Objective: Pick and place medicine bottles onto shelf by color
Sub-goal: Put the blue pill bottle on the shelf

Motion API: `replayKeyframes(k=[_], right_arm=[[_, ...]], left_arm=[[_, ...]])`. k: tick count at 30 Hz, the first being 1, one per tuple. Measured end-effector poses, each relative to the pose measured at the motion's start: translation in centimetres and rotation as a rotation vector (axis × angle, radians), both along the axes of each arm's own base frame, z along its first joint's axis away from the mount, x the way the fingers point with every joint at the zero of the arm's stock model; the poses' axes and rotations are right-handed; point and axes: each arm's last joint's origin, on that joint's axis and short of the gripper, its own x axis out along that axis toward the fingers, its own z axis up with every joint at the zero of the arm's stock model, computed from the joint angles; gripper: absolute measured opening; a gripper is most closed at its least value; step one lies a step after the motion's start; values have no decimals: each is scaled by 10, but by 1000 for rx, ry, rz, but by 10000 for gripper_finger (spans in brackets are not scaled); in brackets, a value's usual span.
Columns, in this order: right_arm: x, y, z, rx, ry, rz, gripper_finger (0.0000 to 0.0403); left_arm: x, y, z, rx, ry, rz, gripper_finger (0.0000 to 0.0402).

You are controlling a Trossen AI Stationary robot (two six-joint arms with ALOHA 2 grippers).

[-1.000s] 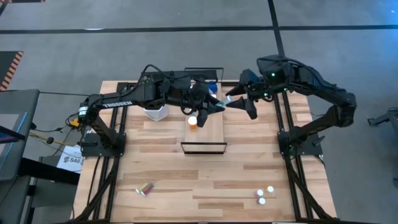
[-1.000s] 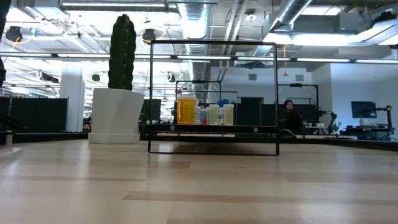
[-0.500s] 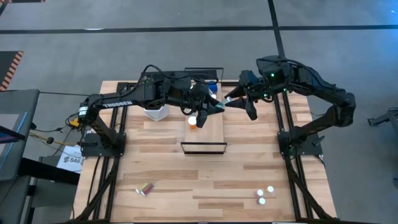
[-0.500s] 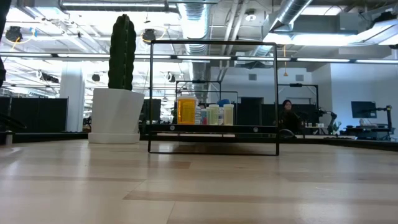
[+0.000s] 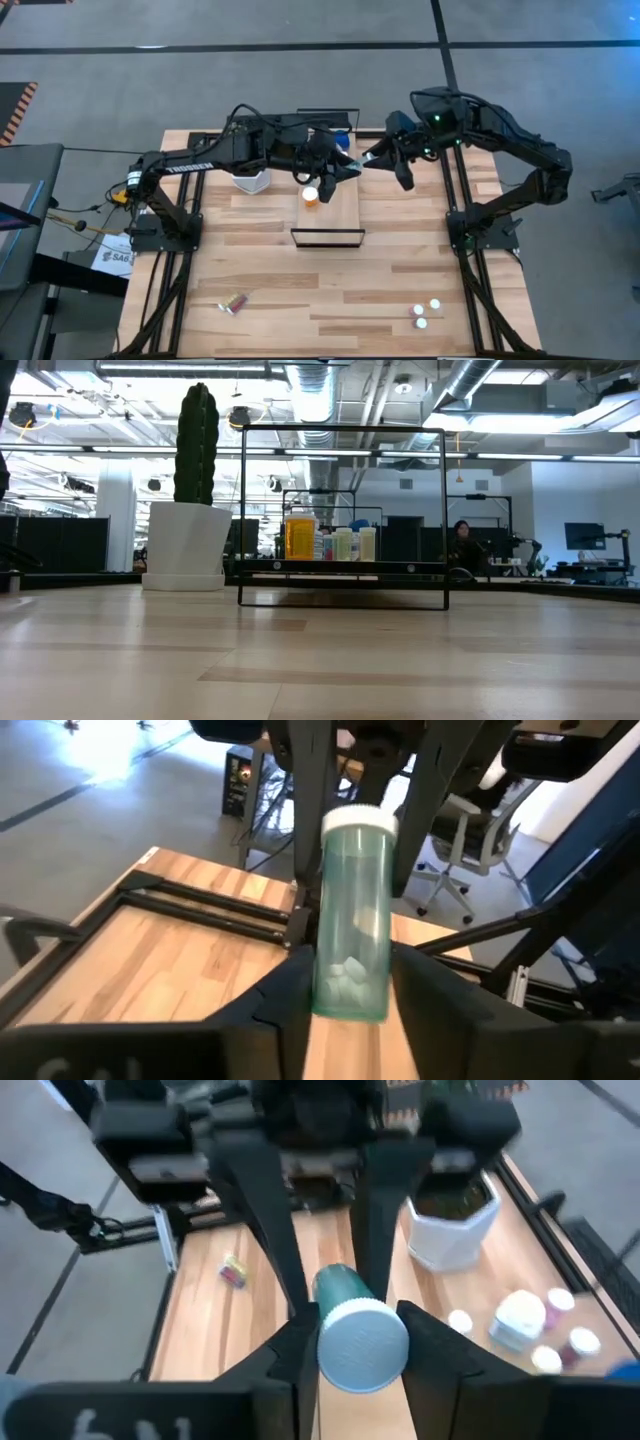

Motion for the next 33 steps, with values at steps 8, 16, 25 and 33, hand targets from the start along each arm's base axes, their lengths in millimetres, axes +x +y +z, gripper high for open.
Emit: replayKeyframes(k=[8,16,25,33], right_arm=[[-6,-17,-12,30,122,-79,128],[32,-33,-46,42,300,-131,135],[91,-58,-111,67,529,-170,136],[131,-65,-171,104,695,-149,133]], left_arm=[[-12,3,10,-28,111,29,203],[-37,-3,11,-145,362,87,222],[-67,-26,-1,-220,702,249,215],[-75,-34,-2,-258,743,320,214]])
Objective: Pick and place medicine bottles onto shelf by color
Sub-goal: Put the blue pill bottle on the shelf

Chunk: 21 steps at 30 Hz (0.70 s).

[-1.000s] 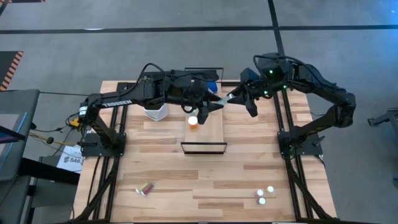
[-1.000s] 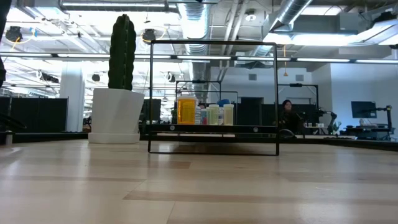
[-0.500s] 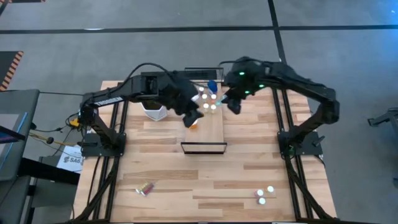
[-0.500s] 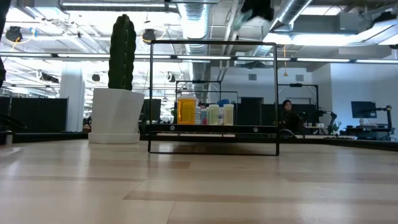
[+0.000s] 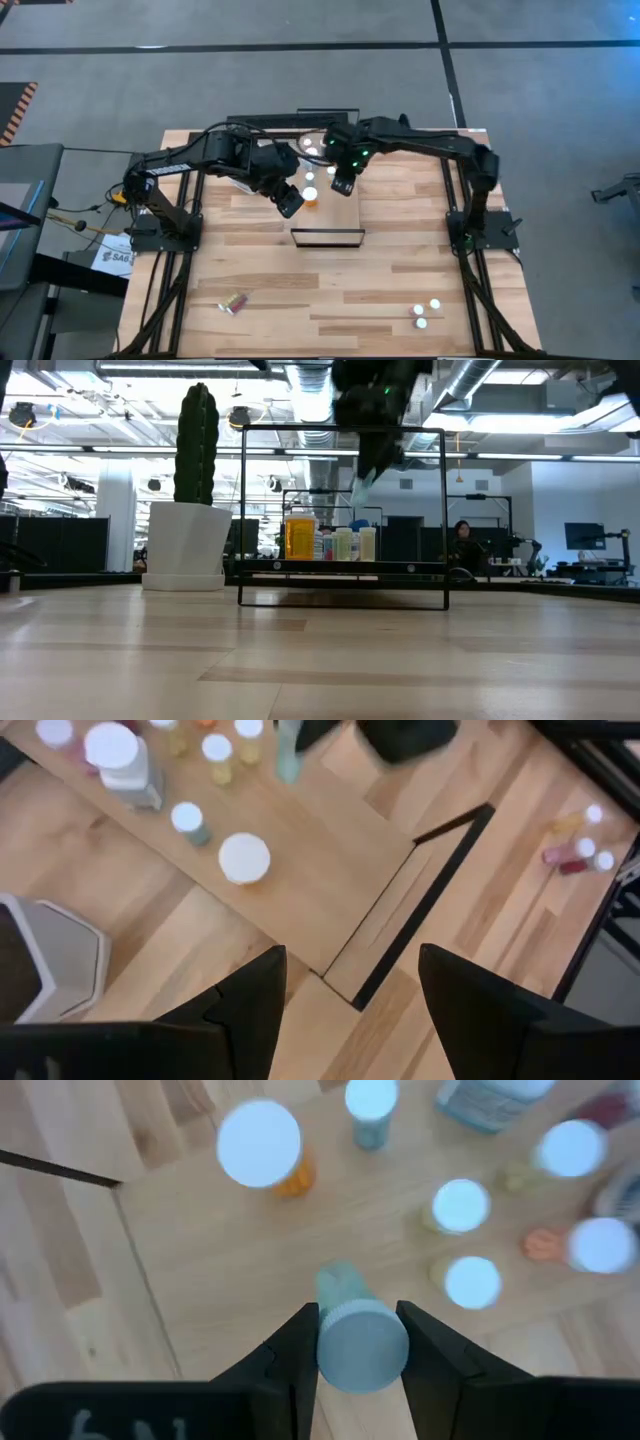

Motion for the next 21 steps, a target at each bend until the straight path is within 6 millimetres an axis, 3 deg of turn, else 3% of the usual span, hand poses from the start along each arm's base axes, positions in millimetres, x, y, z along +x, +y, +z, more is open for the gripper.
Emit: replayKeyframes(k=[11,21], right_arm=[[30,-1,-47,13,70,-49,135],[36,-4,-51,-74,53,-124,136]], left_arm=[[-5,0,5,-6,-23,20,214],[-5,0,5,-6,-26,20,214]])
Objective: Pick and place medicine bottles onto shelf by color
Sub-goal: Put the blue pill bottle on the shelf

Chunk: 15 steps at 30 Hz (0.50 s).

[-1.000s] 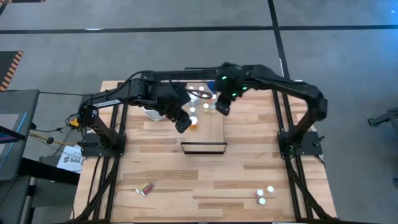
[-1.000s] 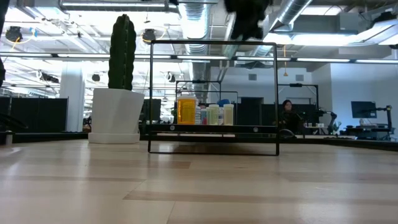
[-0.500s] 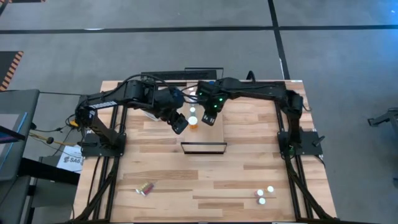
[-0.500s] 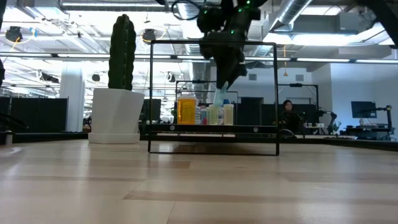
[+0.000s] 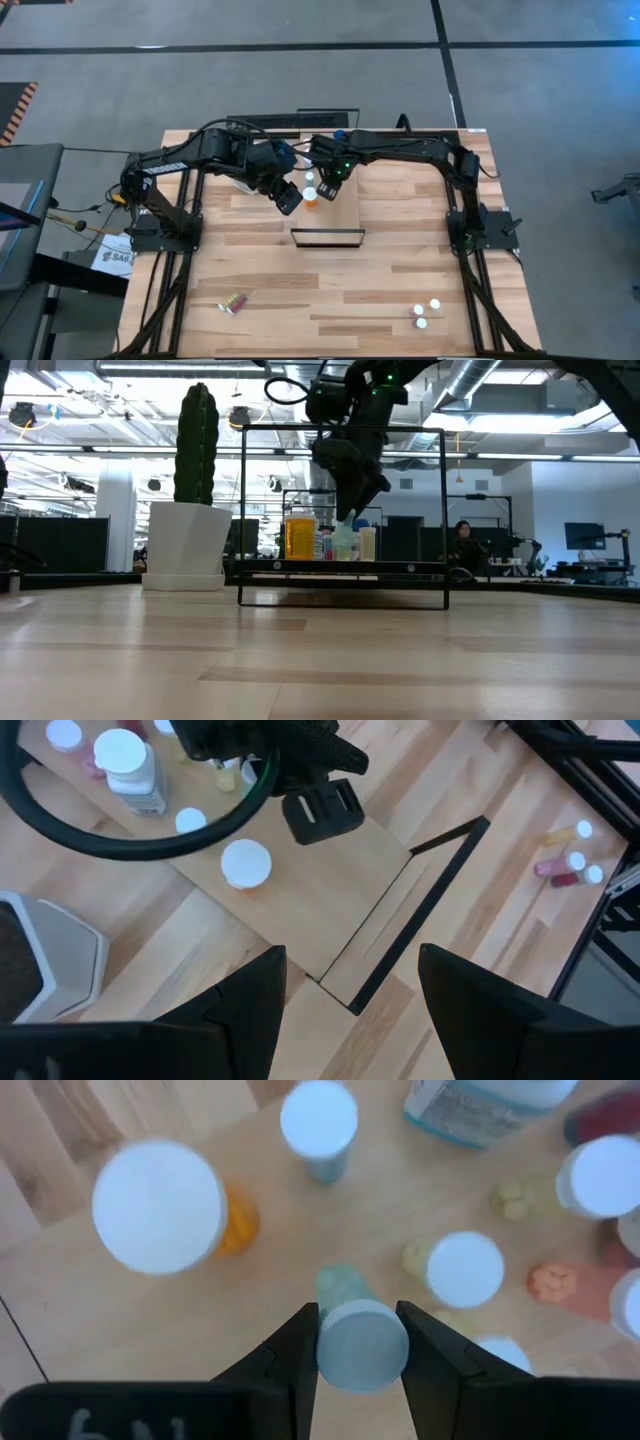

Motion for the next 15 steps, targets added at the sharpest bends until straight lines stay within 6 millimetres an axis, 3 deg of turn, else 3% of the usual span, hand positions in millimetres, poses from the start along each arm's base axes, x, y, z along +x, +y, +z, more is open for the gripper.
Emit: replayKeyframes(k=[15], right_arm=[[4,18,0,2,2,36,135]], left_arm=[[1,0,0,-3,-7,5,214]])
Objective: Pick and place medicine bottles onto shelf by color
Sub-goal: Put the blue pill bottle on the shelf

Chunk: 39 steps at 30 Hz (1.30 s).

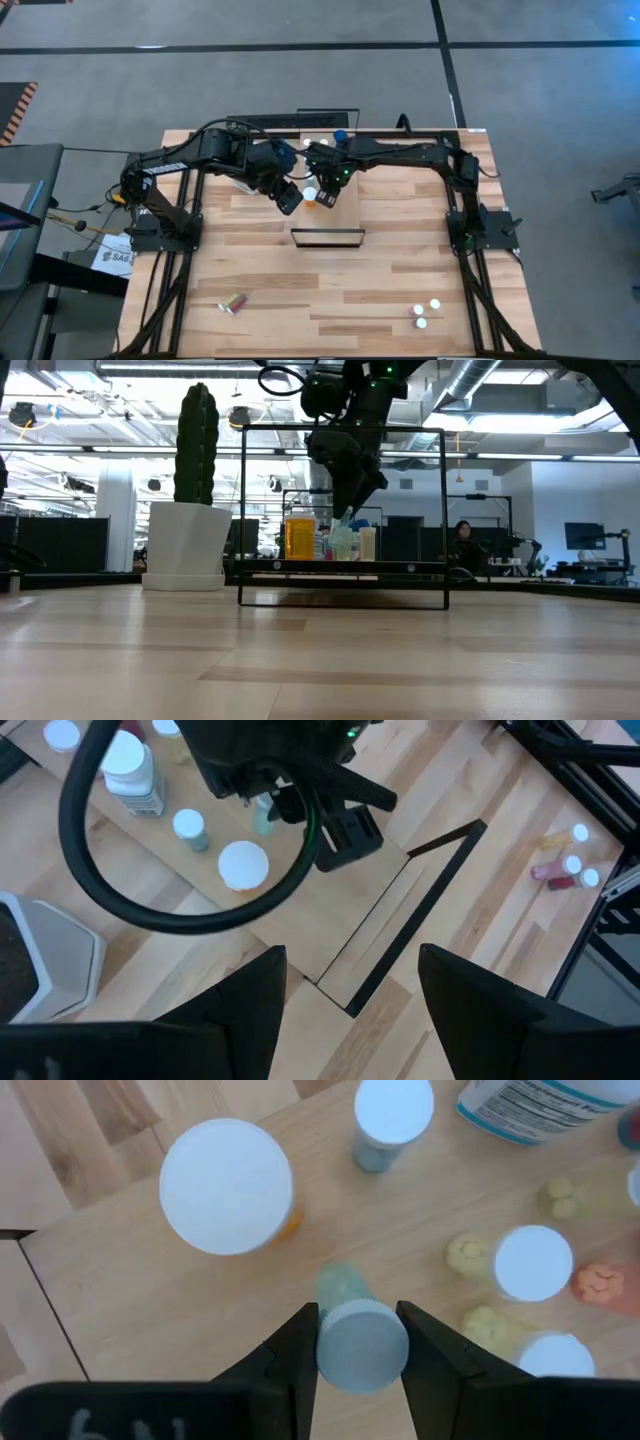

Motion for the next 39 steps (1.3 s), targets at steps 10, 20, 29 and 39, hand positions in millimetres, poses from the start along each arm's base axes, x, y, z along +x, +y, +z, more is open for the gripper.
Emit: replayKeyframes(k=[10,20,29,39], right_arm=[[-2,0,-7,-22,26,-57,134],[-4,0,-11,-19,41,-58,135],[-2,0,-11,-31,32,-29,134],[-3,3,-13,-34,43,-6,135]], left_arm=[[1,0,0,9,-9,5,214],[1,1,0,19,-10,11,214],[1,1,1,19,-14,11,214],[1,1,1,25,-14,2,214]])
